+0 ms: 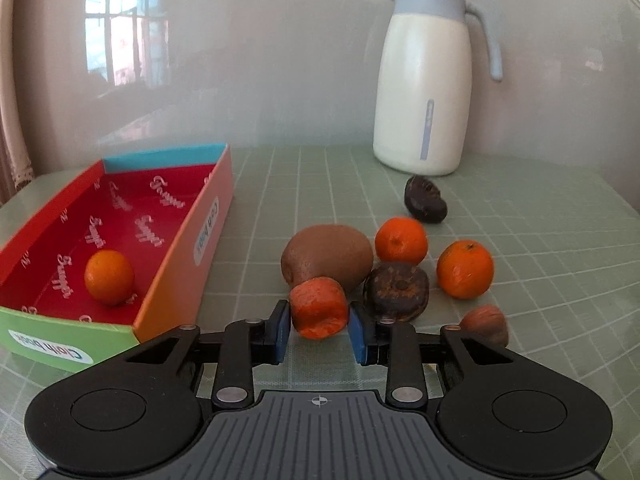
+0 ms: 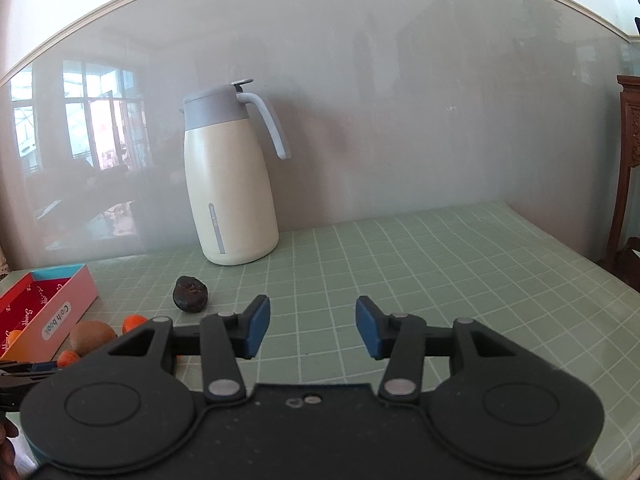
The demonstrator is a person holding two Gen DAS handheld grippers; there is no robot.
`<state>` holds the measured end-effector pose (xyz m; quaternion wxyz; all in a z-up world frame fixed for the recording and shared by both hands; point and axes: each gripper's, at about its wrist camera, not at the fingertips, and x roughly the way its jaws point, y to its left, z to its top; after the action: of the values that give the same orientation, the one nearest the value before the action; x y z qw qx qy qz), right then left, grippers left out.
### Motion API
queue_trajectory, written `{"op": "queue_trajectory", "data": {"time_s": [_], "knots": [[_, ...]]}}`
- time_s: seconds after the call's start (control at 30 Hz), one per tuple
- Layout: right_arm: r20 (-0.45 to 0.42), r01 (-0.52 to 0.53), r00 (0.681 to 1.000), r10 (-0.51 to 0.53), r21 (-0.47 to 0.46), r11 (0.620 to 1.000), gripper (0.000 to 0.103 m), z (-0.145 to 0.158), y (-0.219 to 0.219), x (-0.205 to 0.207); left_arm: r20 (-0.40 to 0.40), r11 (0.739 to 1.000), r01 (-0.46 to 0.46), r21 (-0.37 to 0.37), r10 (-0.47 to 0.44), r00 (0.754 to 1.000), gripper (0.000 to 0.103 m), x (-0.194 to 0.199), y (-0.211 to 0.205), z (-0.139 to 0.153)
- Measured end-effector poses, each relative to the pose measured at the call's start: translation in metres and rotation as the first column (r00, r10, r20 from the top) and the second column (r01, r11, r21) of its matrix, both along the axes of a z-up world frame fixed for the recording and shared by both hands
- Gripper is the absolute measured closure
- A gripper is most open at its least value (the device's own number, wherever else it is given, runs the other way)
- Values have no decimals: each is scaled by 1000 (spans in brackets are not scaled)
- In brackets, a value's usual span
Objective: Organize fruits
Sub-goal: 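Grasp a red jujube with the left gripper, then carry the jujube with the left gripper into the box and release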
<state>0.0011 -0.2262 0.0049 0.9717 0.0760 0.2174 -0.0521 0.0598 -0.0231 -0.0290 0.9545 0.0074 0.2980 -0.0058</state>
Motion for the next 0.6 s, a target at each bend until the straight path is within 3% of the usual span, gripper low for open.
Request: {"op": "queue_trajectory", "data": {"time_s": [0.27,0.6], "knots": [[-2,-26,1000,26,-8,1000,56,1,13,2,88,1000,-12,14,11,996,72,-17,17,26],[-9,-82,997,82,-12,997,56,1,47,12,121,997,-73,-5,73,990,72,-29,59,39]]}}
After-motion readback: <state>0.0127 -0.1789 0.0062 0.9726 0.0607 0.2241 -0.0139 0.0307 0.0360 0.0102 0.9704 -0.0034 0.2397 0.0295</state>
